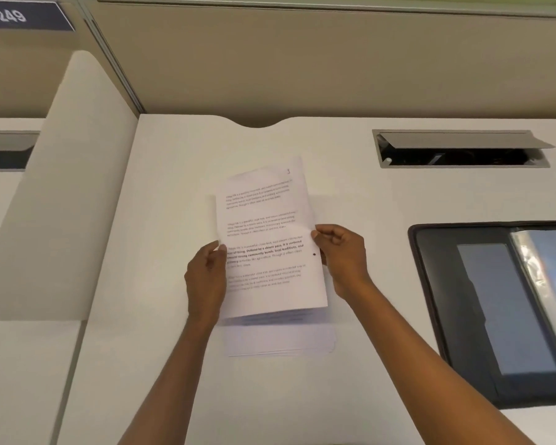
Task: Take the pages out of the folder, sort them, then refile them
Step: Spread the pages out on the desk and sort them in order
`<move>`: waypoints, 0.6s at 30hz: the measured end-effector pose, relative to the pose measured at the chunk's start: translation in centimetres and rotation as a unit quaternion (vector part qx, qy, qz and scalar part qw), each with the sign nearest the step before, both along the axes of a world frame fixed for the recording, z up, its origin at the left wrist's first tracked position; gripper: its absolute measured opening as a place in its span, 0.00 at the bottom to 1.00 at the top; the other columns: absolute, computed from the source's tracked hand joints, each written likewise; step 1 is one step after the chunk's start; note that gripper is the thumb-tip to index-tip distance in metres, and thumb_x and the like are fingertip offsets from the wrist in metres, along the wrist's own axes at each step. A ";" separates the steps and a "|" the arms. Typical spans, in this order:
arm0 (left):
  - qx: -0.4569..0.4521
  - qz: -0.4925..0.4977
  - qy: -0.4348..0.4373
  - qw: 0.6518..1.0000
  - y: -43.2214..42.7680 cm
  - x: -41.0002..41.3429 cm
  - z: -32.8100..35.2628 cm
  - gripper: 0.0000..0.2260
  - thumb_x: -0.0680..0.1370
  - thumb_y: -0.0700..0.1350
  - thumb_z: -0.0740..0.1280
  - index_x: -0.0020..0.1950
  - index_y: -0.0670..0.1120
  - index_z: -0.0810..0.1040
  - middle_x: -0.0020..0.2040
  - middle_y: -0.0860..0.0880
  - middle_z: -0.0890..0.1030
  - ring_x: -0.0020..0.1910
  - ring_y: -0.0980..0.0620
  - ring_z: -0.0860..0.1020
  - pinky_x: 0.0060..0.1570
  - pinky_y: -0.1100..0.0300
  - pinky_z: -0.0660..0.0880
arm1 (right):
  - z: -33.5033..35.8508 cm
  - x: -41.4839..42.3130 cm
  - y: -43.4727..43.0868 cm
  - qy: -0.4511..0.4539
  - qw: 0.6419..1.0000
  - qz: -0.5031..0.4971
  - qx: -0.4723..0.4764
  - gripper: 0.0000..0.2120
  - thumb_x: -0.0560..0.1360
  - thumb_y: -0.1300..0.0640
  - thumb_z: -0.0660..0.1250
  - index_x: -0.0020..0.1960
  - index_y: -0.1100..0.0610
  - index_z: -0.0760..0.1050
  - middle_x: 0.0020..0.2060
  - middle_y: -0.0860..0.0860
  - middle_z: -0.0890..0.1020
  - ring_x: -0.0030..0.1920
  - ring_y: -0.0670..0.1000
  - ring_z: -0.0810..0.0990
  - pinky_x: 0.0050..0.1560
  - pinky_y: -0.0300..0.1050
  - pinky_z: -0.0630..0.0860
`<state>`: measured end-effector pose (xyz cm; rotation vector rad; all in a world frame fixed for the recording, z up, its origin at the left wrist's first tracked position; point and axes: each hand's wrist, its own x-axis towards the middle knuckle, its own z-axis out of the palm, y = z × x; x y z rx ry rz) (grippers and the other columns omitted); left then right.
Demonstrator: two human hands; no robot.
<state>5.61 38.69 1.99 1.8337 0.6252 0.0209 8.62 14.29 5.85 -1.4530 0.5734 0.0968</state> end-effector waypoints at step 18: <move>0.109 0.009 -0.028 0.994 13.7 15.6 -0.6 0.10 0.78 0.43 0.74 0.59 0.51 0.87 0.57 0.53 0.87 0.55 0.52 0.84 0.61 0.52 0.80 | -4.7 15.6 12.5 -0.079 0.957 0.170 -0.220 0.14 0.77 0.71 0.68 0.61 0.62 0.79 0.58 0.54 0.82 0.46 0.47 0.80 0.47 0.27 0.77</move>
